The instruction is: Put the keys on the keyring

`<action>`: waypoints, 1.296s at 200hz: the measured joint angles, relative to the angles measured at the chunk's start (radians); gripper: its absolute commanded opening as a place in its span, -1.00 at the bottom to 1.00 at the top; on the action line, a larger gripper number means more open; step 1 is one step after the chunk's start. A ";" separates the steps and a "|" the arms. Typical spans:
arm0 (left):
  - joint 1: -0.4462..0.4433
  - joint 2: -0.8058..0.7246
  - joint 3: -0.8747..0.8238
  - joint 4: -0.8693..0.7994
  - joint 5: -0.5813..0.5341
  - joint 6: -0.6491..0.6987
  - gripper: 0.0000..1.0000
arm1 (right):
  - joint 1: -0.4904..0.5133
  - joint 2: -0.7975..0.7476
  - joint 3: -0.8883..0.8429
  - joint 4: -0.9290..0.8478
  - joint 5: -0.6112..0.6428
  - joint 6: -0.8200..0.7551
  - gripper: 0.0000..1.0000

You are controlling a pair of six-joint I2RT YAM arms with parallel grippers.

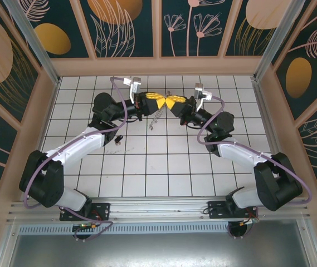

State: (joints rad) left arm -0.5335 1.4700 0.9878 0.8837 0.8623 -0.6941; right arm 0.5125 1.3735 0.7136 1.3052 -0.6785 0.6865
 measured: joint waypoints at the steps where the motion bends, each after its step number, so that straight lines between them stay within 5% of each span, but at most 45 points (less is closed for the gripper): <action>1: 0.000 0.000 0.000 -0.002 0.001 0.003 -0.51 | 0.000 0.000 0.000 0.000 0.000 0.000 -1.00; 55: 0.005 -0.010 0.035 -0.133 -0.011 0.101 -0.37 | -0.007 -0.001 0.000 -0.017 -0.005 -0.008 -1.00; 122: 0.005 -0.077 0.122 -0.482 -0.034 0.366 0.06 | -0.023 -0.054 0.031 -0.167 -0.085 -0.061 -1.00; 204: 0.024 -0.093 0.170 -0.668 0.080 0.507 -0.52 | -0.079 -0.092 0.116 -0.421 -0.245 -0.151 -1.00; 259: 0.035 -0.077 0.184 -0.680 0.128 0.517 -0.61 | -0.101 -0.092 0.163 -0.504 -0.346 -0.182 -1.00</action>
State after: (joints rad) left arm -0.4984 1.3926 1.1717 0.2039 0.9905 -0.1768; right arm 0.4110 1.2819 0.8761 0.8009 -1.0248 0.5049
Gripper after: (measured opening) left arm 0.198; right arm 0.046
